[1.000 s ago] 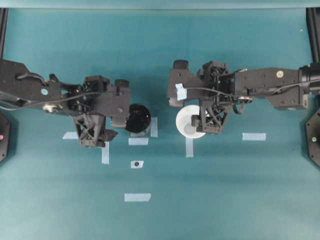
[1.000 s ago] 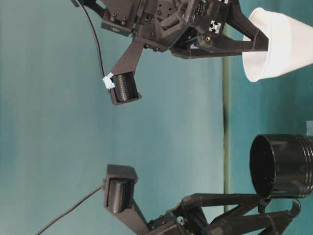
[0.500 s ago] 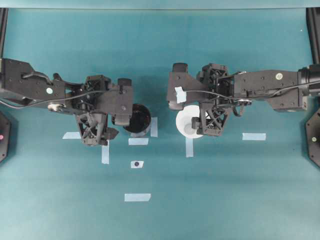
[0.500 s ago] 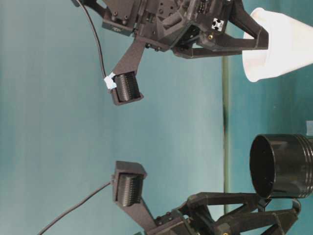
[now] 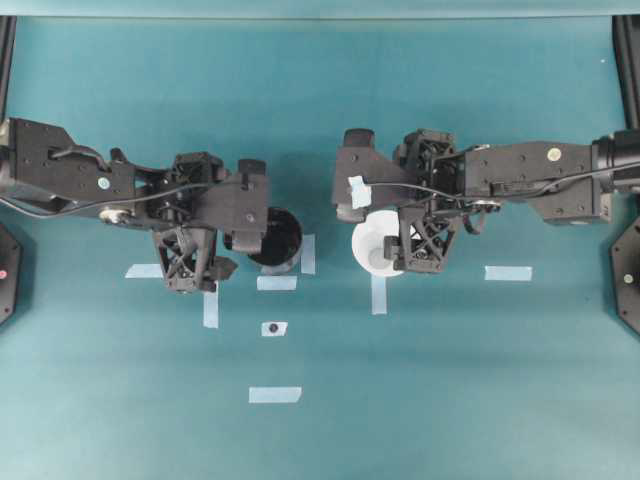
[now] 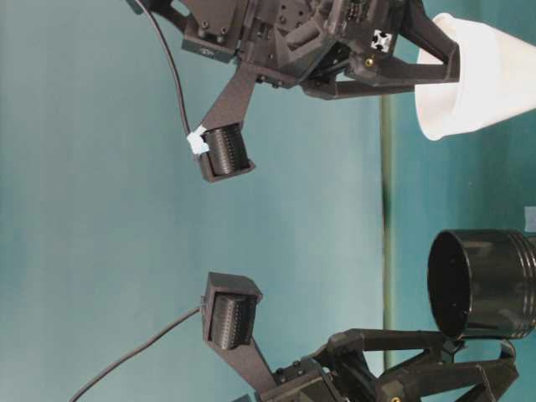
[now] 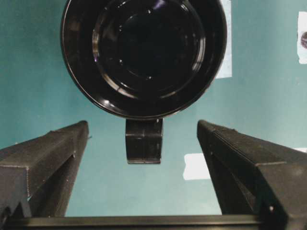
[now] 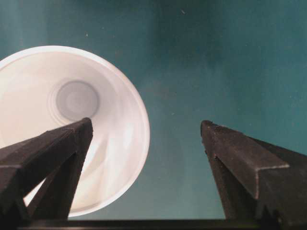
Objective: Holding the cup holder with the left arm, the right arm places the cup into the cup holder.
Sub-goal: 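Close left gripper on holder rim and right gripper on cup rim, then lift holder with left gripper and cup with right gripper toward center, then insert white cup into black holder with right gripper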
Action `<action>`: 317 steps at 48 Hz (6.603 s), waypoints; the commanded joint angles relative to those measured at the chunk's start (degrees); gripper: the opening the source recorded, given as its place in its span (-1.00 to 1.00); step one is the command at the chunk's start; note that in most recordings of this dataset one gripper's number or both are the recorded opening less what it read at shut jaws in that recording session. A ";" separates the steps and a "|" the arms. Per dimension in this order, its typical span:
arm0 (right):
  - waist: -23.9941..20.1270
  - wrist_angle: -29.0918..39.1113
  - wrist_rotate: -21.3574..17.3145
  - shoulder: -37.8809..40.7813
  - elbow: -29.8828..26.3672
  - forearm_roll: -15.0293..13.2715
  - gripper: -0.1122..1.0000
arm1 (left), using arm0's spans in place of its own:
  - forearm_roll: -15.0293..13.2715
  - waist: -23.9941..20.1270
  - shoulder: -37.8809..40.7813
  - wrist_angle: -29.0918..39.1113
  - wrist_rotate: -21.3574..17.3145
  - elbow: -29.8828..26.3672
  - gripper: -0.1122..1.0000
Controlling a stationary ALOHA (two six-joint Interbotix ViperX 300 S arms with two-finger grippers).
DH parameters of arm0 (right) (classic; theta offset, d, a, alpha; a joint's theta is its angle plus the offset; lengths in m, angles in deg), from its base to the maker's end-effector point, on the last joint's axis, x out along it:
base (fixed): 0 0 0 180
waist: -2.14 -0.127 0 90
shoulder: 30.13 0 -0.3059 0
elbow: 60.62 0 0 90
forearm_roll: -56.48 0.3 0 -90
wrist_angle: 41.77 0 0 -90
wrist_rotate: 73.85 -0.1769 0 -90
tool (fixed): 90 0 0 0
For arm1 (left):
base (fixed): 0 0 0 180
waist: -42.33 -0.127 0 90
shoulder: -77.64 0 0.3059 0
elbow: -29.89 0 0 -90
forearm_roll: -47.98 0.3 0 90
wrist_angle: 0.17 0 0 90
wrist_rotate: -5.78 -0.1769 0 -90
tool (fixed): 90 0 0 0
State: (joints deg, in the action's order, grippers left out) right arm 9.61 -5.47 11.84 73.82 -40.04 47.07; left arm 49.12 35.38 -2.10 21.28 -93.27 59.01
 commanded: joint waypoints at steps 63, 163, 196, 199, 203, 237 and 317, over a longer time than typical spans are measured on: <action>-0.88 0.97 -2.81 -0.53 -2.29 1.23 -0.60 | 0.09 -0.09 -0.26 -0.35 2.29 -1.32 -0.38; 1.67 3.43 -9.14 -24.61 -5.10 8.61 -0.74 | 0.18 2.99 1.67 -0.09 1.67 -10.90 -0.38; 0.53 -5.19 -10.55 -21.71 -2.20 10.28 -0.74 | 0.18 2.99 4.04 1.49 1.49 -16.44 -0.38; 0.44 -6.33 -10.55 -20.74 -1.67 10.63 -0.74 | 0.18 2.99 4.04 1.67 1.41 -16.61 -0.38; 0.26 -7.56 -10.55 -19.78 -1.23 10.99 -0.74 | 0.18 2.99 4.04 1.76 1.05 -16.79 -0.38; -0.70 -6.86 -10.37 -14.59 -1.58 11.16 -0.74 | 0.18 2.81 4.04 3.43 0.00 -17.93 -0.38; -0.35 -5.27 -10.37 -7.73 -4.66 10.28 -0.75 | 0.18 3.16 4.04 3.52 0.09 -18.11 -0.38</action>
State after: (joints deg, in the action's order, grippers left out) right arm 9.35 -10.30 1.82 67.58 -43.20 57.44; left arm 49.12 38.55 2.91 24.97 -93.27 42.40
